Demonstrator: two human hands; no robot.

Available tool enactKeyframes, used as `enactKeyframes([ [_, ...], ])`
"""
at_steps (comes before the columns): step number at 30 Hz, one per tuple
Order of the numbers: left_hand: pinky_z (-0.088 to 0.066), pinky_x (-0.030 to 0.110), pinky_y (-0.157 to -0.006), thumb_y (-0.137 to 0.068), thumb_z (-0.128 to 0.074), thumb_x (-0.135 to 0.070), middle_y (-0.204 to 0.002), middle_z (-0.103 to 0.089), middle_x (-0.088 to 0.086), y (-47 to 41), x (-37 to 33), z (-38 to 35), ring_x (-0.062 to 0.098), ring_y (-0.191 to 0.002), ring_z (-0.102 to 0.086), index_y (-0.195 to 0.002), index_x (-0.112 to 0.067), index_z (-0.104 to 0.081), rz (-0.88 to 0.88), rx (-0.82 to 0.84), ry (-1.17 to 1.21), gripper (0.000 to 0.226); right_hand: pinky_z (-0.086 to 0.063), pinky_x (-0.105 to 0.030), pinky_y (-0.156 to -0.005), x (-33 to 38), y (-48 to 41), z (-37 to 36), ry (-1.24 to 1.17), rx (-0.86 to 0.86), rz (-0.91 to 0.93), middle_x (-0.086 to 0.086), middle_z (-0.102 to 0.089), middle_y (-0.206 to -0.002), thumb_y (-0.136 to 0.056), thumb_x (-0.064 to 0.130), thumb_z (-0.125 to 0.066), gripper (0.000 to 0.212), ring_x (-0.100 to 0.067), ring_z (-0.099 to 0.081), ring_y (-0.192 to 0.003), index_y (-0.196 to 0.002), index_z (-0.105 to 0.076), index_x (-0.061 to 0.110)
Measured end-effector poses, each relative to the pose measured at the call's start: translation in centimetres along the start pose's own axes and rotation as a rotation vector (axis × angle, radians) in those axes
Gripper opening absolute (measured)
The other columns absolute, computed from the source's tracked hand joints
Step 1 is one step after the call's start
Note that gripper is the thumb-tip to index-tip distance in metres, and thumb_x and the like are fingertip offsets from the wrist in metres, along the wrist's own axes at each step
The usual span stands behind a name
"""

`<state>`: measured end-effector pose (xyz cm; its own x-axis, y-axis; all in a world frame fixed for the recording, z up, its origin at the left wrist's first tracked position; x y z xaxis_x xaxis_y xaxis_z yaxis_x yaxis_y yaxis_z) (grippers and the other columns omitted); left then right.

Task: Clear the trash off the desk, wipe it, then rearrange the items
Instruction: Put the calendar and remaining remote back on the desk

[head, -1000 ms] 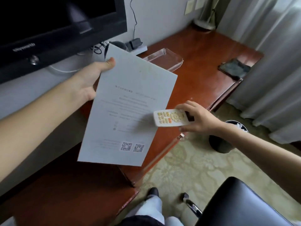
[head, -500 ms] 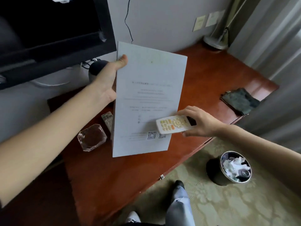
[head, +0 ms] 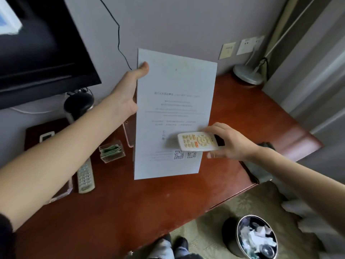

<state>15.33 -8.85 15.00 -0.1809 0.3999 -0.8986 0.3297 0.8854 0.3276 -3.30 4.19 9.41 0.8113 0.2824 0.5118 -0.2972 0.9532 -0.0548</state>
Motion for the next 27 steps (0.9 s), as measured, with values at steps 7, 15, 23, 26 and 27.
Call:
enactKeyframes([
  [7, -0.053, 0.038, -0.075, -0.094, -0.047, -0.041, -0.092, -0.074, 0.006, -7.7, -1.9, -7.2, 0.024, -0.088, -0.07, -0.096, -0.016, -0.067, -0.06, 0.077, 0.069, 0.032, -0.04, -0.031, -0.083, -9.1, -2.6, 4.8, 0.068, -0.125, -0.088, -0.002, -0.052, -0.107, -0.066, 0.049, -0.074, 0.077, -0.021, -0.049, -0.1, -0.128, -0.05, 0.012],
  [15, -0.053, 0.037, -0.077, -0.096, -0.043, -0.038, -0.093, -0.073, 0.005, -16.2, -0.6, -11.8, 0.023, -0.09, -0.069, -0.097, -0.016, -0.066, -0.1, 0.044, 0.129, 0.032, -0.043, -0.038, -0.082, -17.8, -6.1, 5.9, 0.068, -0.086, -0.077, 0.006, -0.048, -0.104, -0.064, 0.064, -0.064, 0.083, -0.015, -0.045, -0.095, -0.128, -0.05, 0.013],
  [23, -0.054, 0.037, -0.076, -0.097, -0.041, -0.035, -0.101, -0.072, 0.004, -22.7, 0.9, -11.7, 0.023, -0.097, -0.067, -0.111, -0.014, -0.061, -0.172, -0.089, 0.187, 0.032, -0.042, -0.039, -0.088, -24.7, -12.2, 6.2, 0.006, 0.056, 0.027, 0.011, -0.044, -0.106, -0.064, 0.069, -0.056, 0.084, -0.012, -0.043, -0.098, -0.129, -0.048, 0.017],
  [26, -0.053, 0.044, -0.085, -0.097, -0.041, -0.034, -0.113, -0.067, 0.01, -24.5, 0.6, -11.7, 0.028, -0.105, -0.064, -0.12, -0.01, -0.057, -0.219, -0.1, 0.246, 0.037, -0.043, -0.046, -0.089, -27.0, -14.0, 6.1, -0.035, 0.09, 0.01, 0.006, -0.049, -0.108, -0.063, 0.069, -0.056, 0.081, -0.019, -0.047, -0.102, -0.128, -0.048, 0.021],
  [27, -0.052, 0.044, -0.086, -0.097, -0.04, -0.034, -0.114, -0.067, 0.01, -25.0, 0.6, -11.9, 0.028, -0.106, -0.063, -0.12, -0.01, -0.057, -0.228, -0.091, 0.252, 0.037, -0.043, -0.047, -0.089, -27.5, -14.3, 6.1, -0.052, 0.096, 0.005, 0.004, -0.051, -0.109, -0.063, 0.068, -0.058, 0.081, -0.021, -0.048, -0.103, -0.128, -0.048, 0.021],
])
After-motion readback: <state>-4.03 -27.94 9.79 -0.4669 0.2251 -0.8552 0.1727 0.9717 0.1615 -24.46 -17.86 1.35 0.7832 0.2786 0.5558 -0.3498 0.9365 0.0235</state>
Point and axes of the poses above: each hand's wrist, its own y-axis away from the middle knuckle, its own z-axis out of the back of the hand, x = y × z, the point moved 10 cm from there along -y, towards the middle knuckle
